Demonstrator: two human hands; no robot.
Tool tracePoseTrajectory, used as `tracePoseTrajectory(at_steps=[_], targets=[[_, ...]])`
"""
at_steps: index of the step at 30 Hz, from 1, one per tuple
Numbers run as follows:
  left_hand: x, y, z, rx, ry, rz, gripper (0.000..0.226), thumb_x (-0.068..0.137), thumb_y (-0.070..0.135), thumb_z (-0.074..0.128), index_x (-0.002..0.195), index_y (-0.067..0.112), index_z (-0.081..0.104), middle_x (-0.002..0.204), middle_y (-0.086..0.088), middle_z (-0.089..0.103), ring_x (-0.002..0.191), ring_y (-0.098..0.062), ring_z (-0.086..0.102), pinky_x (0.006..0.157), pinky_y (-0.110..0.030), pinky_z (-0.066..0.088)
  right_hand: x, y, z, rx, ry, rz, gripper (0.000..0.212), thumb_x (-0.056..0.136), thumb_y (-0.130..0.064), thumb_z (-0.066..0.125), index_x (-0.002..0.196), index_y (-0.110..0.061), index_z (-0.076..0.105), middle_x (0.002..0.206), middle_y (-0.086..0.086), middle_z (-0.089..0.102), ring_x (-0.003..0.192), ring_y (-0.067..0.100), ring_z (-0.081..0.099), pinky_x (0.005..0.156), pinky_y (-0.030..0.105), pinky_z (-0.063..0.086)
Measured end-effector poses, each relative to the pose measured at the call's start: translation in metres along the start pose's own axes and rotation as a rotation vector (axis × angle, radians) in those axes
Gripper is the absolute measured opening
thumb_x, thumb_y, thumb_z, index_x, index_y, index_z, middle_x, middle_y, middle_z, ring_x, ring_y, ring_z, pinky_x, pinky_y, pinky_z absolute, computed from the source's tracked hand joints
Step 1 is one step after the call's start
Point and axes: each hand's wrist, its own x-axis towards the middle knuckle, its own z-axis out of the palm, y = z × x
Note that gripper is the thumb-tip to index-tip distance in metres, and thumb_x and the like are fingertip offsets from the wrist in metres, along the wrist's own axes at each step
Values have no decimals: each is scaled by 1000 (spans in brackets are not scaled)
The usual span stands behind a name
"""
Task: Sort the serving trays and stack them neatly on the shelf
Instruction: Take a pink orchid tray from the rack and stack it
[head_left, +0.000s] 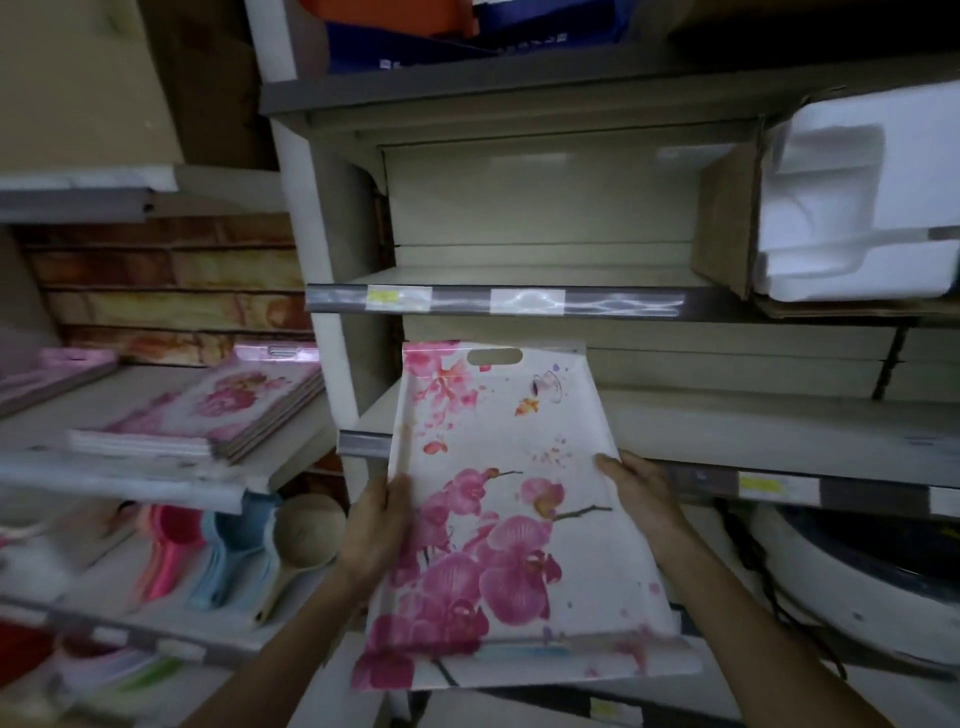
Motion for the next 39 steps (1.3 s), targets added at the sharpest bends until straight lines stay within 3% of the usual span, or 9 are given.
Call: tracePoseTrajectory(at_steps=[3, 7, 14, 16, 19, 23, 27, 32, 39], targets=[[2, -19, -32, 21, 67, -24, 34, 101, 38, 37, 102, 9, 54, 78, 0, 58, 64, -14, 54, 54, -28, 41, 2, -1, 39, -10, -58, -11, 10, 92, -25, 63, 92, -24, 73, 86, 3, 76, 79, 27, 72, 75, 41, 60], [3, -42, -77, -23, 138, -30, 23, 102, 36, 37, 96, 21, 54, 69, -1, 55, 55, -14, 49, 45, -27, 41, 2, -5, 95, -10, -122, -43, 11, 92, -22, 62, 93, -19, 73, 70, -6, 74, 64, 16, 70, 56, 24, 53], [3, -79, -165, 15, 269, -61, 32, 102, 34, 38, 88, 10, 54, 67, -1, 51, 55, -13, 44, 42, -17, 37, -10, -22, 201, -54, -272, -85, 19, 94, -24, 60, 102, -13, 73, 95, 4, 75, 89, 24, 71, 81, 37, 56], [5, -91, -191, 20, 297, -77, 32, 102, 37, 37, 93, 13, 57, 76, -5, 62, 62, -22, 56, 53, -25, 48, -13, -25, 230, -51, -309, -88, 22, 95, -24, 59, 104, -9, 72, 97, 6, 74, 91, 25, 71, 79, 34, 55], [7, -112, -234, -2, 310, -107, 43, 96, 56, 36, 101, 20, 58, 90, -13, 69, 79, -34, 66, 66, -52, 57, -20, -31, 278, -47, -373, -71, 23, 95, -25, 59, 104, -9, 71, 98, 9, 75, 91, 27, 71, 77, 34, 56], [12, -130, -283, -19, 333, -119, 37, 99, 49, 36, 117, 22, 55, 97, -5, 69, 84, -26, 69, 66, -42, 58, -31, -36, 335, -31, -428, -66, 20, 94, -25, 60, 105, -12, 70, 95, 5, 75, 85, 23, 71, 67, 28, 55], [23, -149, -331, -29, 349, -96, 30, 101, 39, 37, 112, 19, 55, 96, -10, 67, 77, -21, 65, 58, -30, 53, -46, -37, 390, -4, -481, -73, 14, 94, -24, 60, 106, -22, 68, 93, 3, 74, 80, 21, 71, 61, 28, 56], [44, -170, -378, -8, 383, -108, 30, 102, 37, 37, 104, 15, 57, 87, -15, 63, 69, -22, 58, 57, -35, 48, -54, -33, 440, -16, -480, -95, 21, 93, -22, 61, 114, -21, 65, 101, 3, 74, 89, 26, 72, 82, 45, 59], [94, -193, -406, -61, 340, -169, 31, 101, 43, 36, 111, 19, 52, 101, -17, 66, 91, -38, 66, 78, -57, 56, -45, -41, 481, -40, -442, -133, 22, 94, -13, 58, 111, -27, 60, 98, -3, 71, 82, 16, 70, 62, 27, 56]])
